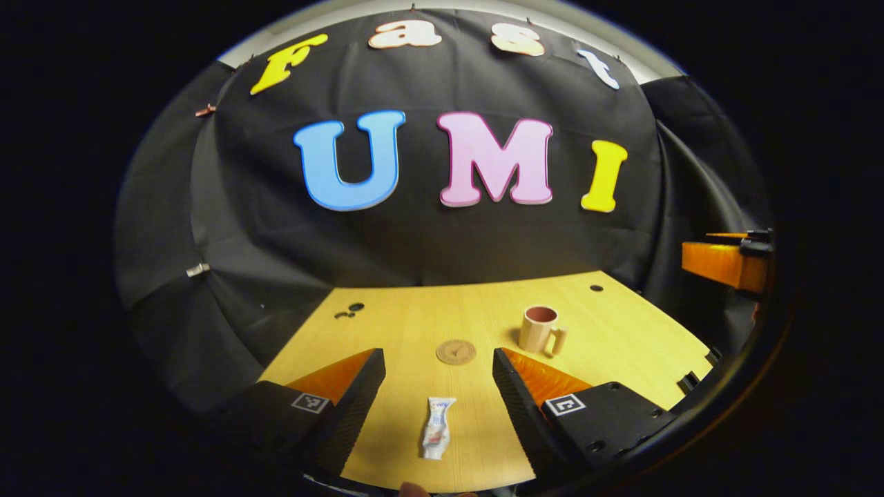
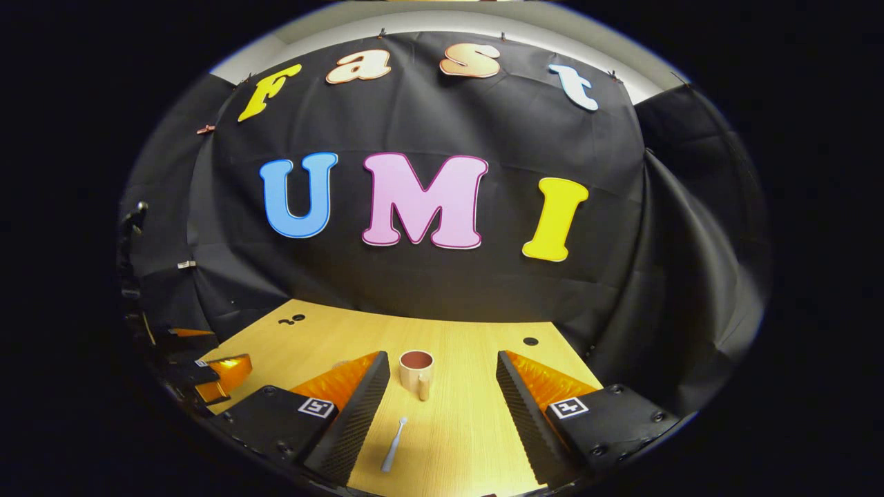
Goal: Put the toothbrush and toothpaste on the desktop into the cup, then pick up the cup and place it on the coaster on the desktop.
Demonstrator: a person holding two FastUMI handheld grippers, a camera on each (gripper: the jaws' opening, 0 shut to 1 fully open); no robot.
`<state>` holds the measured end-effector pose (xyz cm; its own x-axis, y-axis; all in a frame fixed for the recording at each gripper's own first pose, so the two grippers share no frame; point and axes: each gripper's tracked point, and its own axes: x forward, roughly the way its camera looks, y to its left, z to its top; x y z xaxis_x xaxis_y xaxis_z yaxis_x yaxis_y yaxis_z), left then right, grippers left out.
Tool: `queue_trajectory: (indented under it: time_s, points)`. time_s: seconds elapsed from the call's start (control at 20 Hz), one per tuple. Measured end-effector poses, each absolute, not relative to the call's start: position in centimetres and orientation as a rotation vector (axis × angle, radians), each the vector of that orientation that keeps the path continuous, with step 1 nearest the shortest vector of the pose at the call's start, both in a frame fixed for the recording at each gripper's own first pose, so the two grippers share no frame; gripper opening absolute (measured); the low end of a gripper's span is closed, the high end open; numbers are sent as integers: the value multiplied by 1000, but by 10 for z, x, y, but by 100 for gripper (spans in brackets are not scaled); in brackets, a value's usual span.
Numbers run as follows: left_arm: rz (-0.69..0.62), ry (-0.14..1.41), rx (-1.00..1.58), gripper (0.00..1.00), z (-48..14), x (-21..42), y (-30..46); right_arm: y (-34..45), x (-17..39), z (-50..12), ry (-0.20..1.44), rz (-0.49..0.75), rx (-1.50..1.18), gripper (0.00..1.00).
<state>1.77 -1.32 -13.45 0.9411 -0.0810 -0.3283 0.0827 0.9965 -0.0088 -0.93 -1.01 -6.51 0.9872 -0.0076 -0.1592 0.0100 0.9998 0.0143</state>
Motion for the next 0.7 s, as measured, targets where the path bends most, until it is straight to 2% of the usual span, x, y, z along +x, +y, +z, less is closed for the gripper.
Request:
queue_trajectory:
  time_s: [0.25, 0.7]
  points:
    - [-111, 509, -36, 98, -219, 34, -20, -18, -9, -91, 221, -23, 23, 96]
    - [-93, 708, 15, 97, -312, 69, -5, -4, 3, -162, 389, 25, 75, 96]
